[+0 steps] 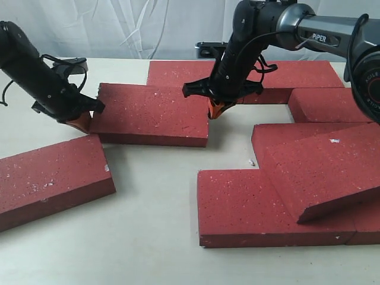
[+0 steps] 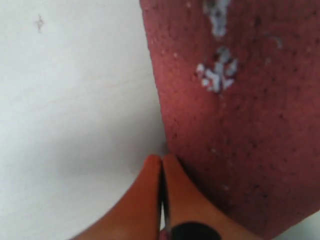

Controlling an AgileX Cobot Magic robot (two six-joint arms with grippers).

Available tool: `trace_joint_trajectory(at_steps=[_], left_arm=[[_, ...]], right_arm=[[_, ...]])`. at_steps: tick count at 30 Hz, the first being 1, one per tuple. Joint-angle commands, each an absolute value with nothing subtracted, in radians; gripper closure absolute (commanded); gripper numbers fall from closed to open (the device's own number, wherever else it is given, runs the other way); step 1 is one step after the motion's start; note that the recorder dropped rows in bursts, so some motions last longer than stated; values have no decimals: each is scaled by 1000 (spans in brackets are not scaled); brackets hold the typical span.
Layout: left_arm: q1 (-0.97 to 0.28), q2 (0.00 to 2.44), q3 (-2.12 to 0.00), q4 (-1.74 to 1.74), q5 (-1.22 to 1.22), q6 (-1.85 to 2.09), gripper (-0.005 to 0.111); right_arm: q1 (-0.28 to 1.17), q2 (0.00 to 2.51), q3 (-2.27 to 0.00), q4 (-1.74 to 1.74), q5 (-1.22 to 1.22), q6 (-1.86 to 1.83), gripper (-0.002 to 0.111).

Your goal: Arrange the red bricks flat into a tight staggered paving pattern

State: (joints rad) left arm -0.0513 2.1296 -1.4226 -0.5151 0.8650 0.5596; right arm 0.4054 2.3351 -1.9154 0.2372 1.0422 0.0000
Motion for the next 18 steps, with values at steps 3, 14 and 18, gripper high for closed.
trace_joint_trajectory(at_steps=[3,14,18], left_arm=[[-62,2124,-1425,-530,860,553,107],[-11,2124,-1425,-432,846,445,107],[16,2117,-1425,-436,869,445,107]], right_arm=[[409,2329,-1920,178,1002,12,109],[407,2309,-1920,0,970,109,109],[407,2262,-1920,-47,978,109,109]])
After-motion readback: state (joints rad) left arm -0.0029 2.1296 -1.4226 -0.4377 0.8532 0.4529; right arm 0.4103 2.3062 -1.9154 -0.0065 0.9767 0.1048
